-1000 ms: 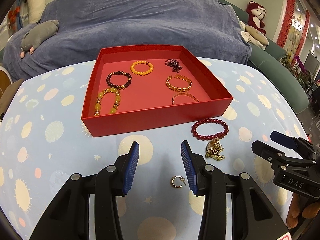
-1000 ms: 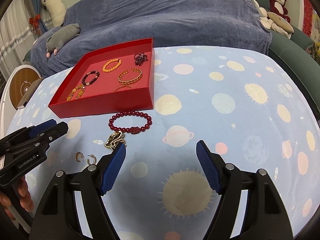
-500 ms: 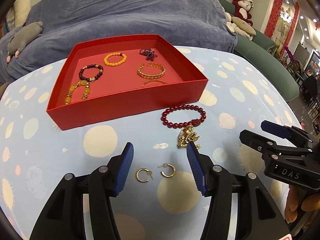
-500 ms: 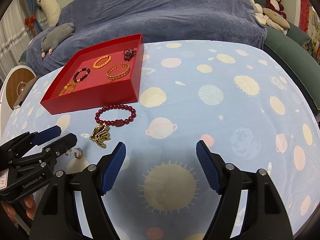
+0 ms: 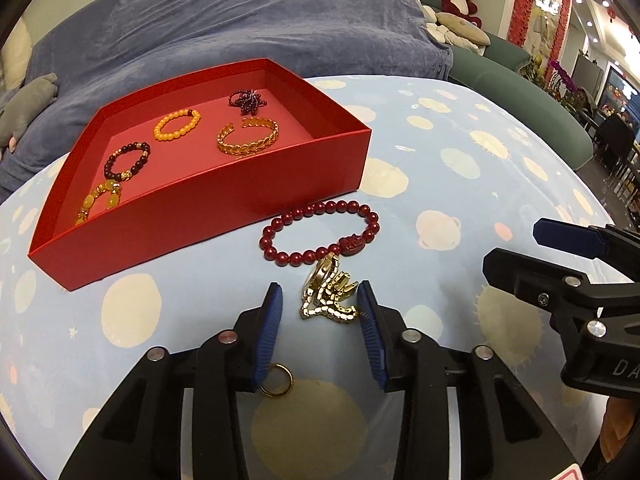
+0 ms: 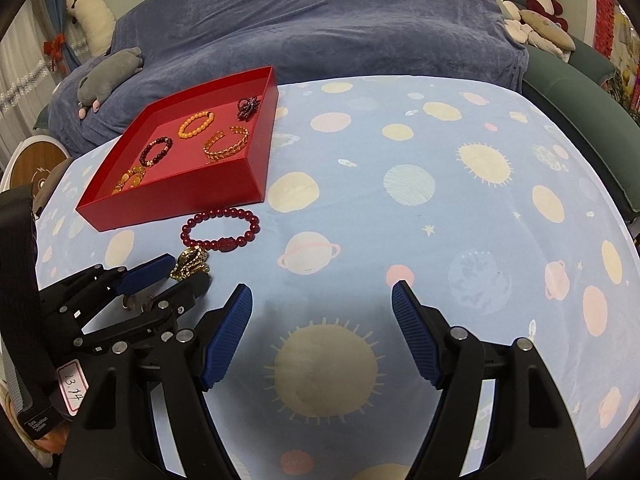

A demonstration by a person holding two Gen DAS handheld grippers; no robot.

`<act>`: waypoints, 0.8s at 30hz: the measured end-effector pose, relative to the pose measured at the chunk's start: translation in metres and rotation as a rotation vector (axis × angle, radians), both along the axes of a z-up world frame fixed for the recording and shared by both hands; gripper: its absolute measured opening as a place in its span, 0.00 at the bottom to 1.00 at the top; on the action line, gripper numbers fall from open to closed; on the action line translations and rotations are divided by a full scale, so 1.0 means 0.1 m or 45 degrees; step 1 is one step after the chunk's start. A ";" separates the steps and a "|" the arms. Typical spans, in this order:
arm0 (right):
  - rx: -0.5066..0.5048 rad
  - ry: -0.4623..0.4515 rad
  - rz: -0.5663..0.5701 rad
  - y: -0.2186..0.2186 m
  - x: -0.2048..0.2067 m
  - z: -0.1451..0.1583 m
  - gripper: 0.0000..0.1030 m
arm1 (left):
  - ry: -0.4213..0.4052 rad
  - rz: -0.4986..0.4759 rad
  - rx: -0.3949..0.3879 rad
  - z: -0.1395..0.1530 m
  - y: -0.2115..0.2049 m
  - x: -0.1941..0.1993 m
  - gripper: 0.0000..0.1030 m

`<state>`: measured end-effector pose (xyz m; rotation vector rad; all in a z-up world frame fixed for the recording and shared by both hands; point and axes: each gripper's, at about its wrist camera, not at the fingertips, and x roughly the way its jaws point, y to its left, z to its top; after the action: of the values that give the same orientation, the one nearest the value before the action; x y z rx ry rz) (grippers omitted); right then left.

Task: Organize jewelry
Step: 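Lower the left tool onto the gold dragon pendant and close it, then grasp the red bead bracelet with the right tool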

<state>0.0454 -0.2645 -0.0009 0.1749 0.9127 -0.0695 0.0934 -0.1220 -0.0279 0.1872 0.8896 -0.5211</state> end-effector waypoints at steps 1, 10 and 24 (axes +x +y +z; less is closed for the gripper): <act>-0.002 0.004 0.004 0.02 0.01 -0.01 0.67 | 0.003 -0.003 -0.006 0.00 0.01 0.02 0.21; -0.008 0.004 0.075 0.29 0.14 0.00 0.67 | 0.058 0.036 -0.030 0.04 0.22 0.07 0.15; 0.042 0.041 0.122 0.69 0.63 -0.10 0.67 | 0.089 0.189 -0.119 0.29 0.90 0.13 0.13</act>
<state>0.1085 -0.1950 -0.0110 0.1609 0.9531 0.0314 0.1064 -0.0324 0.0008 0.0175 0.9375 -0.4319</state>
